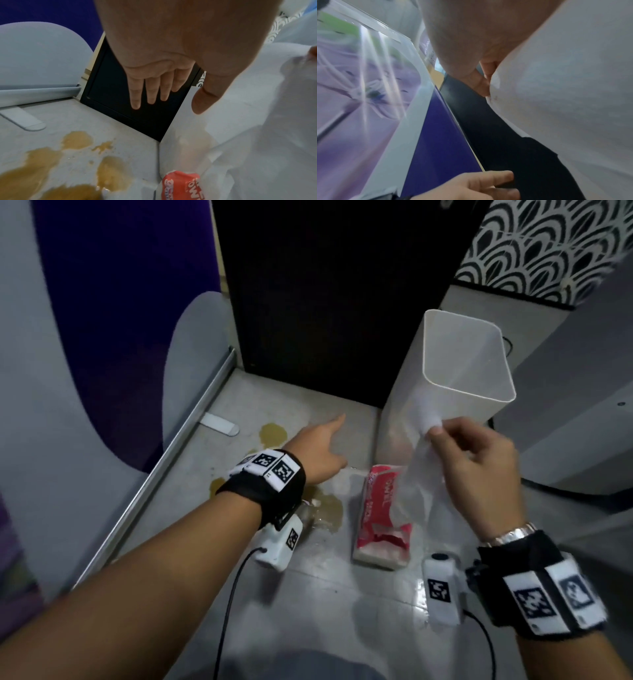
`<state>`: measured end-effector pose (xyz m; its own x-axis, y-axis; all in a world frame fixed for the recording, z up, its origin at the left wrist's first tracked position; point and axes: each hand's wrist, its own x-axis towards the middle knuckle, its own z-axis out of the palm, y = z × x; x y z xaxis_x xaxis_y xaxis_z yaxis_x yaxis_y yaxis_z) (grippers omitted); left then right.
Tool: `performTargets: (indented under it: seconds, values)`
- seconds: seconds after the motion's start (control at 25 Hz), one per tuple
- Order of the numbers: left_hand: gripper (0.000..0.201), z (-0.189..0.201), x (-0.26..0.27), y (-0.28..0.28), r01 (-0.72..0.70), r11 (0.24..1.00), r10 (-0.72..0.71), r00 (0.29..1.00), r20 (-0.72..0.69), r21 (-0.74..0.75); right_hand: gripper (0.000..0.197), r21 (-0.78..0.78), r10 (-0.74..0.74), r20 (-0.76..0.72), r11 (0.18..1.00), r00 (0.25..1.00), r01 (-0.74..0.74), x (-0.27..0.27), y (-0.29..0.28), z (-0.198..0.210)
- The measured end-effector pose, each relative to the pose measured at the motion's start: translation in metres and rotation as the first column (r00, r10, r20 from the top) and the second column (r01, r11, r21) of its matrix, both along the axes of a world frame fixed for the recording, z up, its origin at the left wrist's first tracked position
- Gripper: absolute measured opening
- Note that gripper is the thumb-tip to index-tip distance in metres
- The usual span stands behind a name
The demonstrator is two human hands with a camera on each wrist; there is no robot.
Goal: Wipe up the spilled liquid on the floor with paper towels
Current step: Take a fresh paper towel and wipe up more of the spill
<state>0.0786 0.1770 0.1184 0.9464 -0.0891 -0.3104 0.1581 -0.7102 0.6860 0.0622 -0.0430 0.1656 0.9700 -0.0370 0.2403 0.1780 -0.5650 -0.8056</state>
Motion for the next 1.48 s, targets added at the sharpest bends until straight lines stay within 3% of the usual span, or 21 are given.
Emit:
performTargets:
  seconds: [0.24,0.32,0.4,0.56,0.64,0.76,0.8,0.92,1.0,1.12,1.36,1.48]
  values:
    - [0.096,0.03,-0.006,0.021,-0.054,0.948,0.096,0.988,0.122,-0.312,0.02,0.134,0.291,0.129,0.942,0.948,-0.307,0.004,0.028,0.053]
    - [0.101,0.045,-0.005,0.032,-0.042,0.894,0.117,0.983,0.144,-0.446,0.022,0.174,0.406,0.081,0.893,0.91,-0.414,0.013,0.04,0.061]
    - [0.093,0.056,-0.007,0.045,-0.02,0.852,0.11,0.984,0.14,-0.523,0.025,0.316,0.509,-0.026,0.821,0.86,-0.476,0.021,0.056,0.064]
    - [0.033,0.064,-0.017,0.076,-0.064,0.838,0.172,0.974,0.15,-0.542,0.017,0.576,0.588,-0.19,0.715,0.786,-0.395,0.037,0.093,0.057]
    - [0.022,0.056,-0.026,0.093,-0.166,0.803,0.278,0.954,0.114,-0.573,0.019,0.654,0.617,-0.261,0.679,0.743,-0.334,0.047,0.107,0.046]
    - [0.023,0.032,-0.044,0.127,-0.358,0.704,0.444,0.896,-0.014,-0.613,0.066,0.748,0.622,-0.376,0.641,0.687,-0.17,0.051,0.123,0.014]
    - [0.024,0.023,-0.052,0.137,-0.424,0.674,0.492,0.868,-0.06,-0.605,0.073,0.765,0.629,-0.394,0.628,0.671,-0.14,0.047,0.128,-0.001]
    - [0.023,-0.002,-0.074,0.16,-0.566,0.545,0.588,0.784,-0.199,-0.619,0.055,0.789,0.695,-0.444,0.602,0.565,-0.12,0.027,0.144,-0.052]
    - [0.023,-0.02,-0.088,0.17,-0.632,0.463,0.627,0.729,-0.274,-0.622,0.046,0.761,0.691,-0.528,0.643,0.493,-0.085,0.015,0.157,-0.091]
    - [0.025,-0.045,-0.104,0.182,-0.707,0.397,0.678,0.656,-0.332,-0.585,0.039,0.672,0.568,-0.654,0.74,0.499,0.039,0.005,0.174,-0.136]
    - [0.028,-0.082,-0.137,0.198,-0.731,0.415,0.658,0.652,-0.376,-0.542,0.033,0.658,0.516,-0.705,0.731,0.487,0.178,-0.006,0.183,-0.177]
    - [0.035,-0.093,-0.148,0.201,-0.72,0.475,0.657,0.672,-0.341,-0.505,0.039,0.697,0.524,-0.712,0.605,0.467,0.385,-0.013,0.178,-0.193]
